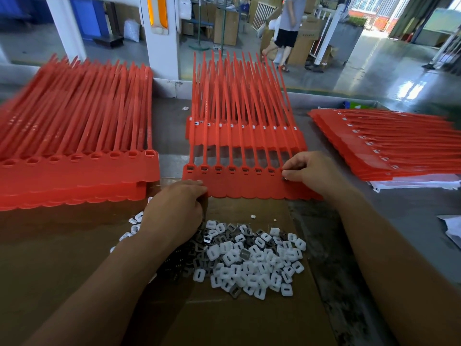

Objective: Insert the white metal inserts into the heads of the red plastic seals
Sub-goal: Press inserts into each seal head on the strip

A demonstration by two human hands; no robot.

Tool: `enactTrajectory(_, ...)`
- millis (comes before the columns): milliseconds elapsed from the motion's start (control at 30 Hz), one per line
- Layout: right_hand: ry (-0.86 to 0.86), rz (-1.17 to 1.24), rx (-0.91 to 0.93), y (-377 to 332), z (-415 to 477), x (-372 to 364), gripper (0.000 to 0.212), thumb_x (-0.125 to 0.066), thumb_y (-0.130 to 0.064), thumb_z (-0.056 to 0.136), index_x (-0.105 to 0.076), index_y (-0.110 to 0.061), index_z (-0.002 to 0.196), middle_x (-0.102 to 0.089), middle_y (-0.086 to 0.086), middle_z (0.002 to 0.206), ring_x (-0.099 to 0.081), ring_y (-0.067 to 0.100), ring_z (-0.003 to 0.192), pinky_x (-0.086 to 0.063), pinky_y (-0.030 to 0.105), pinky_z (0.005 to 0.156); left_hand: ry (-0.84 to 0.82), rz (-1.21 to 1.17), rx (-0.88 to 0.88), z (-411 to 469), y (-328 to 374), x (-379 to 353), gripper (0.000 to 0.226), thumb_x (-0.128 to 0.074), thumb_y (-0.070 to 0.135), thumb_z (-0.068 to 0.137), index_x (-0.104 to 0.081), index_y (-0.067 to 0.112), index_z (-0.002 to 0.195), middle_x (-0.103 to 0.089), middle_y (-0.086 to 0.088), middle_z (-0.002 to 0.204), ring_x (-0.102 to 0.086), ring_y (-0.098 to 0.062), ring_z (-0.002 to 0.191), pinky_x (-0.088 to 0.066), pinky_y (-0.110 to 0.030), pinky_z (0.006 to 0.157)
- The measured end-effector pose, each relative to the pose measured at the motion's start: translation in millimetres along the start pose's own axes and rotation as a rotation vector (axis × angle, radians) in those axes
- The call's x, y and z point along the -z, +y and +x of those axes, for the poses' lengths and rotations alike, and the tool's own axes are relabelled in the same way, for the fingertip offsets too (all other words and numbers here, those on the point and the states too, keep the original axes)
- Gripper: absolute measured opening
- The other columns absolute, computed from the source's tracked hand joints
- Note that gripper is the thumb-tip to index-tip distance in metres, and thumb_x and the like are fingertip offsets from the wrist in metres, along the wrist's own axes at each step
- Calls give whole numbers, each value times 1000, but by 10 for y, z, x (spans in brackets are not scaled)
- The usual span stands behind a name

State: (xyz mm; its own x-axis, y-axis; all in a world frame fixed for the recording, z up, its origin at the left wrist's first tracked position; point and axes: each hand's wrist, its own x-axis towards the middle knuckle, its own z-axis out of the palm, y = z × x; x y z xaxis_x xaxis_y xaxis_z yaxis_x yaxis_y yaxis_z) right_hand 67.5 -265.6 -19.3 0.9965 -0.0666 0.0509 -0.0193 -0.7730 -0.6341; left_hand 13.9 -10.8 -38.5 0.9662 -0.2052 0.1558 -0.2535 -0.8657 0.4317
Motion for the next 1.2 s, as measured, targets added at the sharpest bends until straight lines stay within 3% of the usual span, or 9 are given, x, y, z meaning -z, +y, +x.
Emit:
enactTrajectory(200, -65, -197, 1, -77, -25, -31, 20, -70, -15, 79, -62, -27, 66, -51, -21, 69, -47, -5, 66, -33, 15, 57, -3, 1, 2, 6, 11, 3, 44, -41, 3, 87, -54, 16, 127, -44, 5, 140, -37, -11, 131, -27, -26, 107)
enactTrajectory(367, -83, -275, -10, -100, -35, -44, 25, -63, -17, 86, -53, -28, 66, -50, -18, 71, -47, -1, 69, -36, 22, 68, -3, 0, 11, -8, 7, 6, 44, -42, 3, 87, -54, 16, 128, -44, 5, 141, -38, -11, 131, -28, -26, 107)
enactTrajectory(533, 30, -59, -29, -55, -55, -32, 18, -49, -15, 93, -49, -22, 76, -62, -4, 80, -58, 5, 71, -39, 22, 58, -3, 2, 5, -12, -6, -5, 44, -41, 3, 87, -54, 17, 128, -44, 5, 140, -38, -10, 130, -28, -26, 107)
enactTrajectory(767, 84, 26, -67, -24, -25, 4, 28, -67, -2, 78, -50, -24, 72, -59, 0, 77, -62, 21, 78, -54, 43, 78, 4, -10, 11, -7, 8, -5, 45, -41, 3, 87, -54, 17, 127, -44, 6, 140, -37, -10, 131, -26, -25, 107)
enactTrajectory(933, 129, 83, -51, -26, -25, 10, 22, -72, -4, 75, -60, -21, 75, -65, 4, 79, -62, 15, 69, -54, 30, 66, 12, -12, 8, -10, 13, -5, 44, -41, 3, 88, -54, 17, 127, -45, 6, 140, -38, -10, 130, -27, -25, 107)
enactTrajectory(1100, 195, 97, 1, -3, 24, -8, 12, -73, -9, 77, -69, -19, 82, -58, -11, 69, -53, -2, 66, -40, 13, 62, 8, -7, 1, -8, 18, -1, 44, -41, 3, 88, -53, 17, 128, -44, 6, 140, -37, -9, 131, -25, -22, 107)
enactTrajectory(1200, 169, 113, -18, 25, 51, -40, 11, -66, -5, 82, -69, -15, 86, -62, -4, 71, -57, 4, 65, -46, 19, 65, 7, -7, 5, -6, 24, 1, 44, -41, 3, 88, -53, 17, 128, -44, 6, 141, -37, -9, 131, -25, -23, 107)
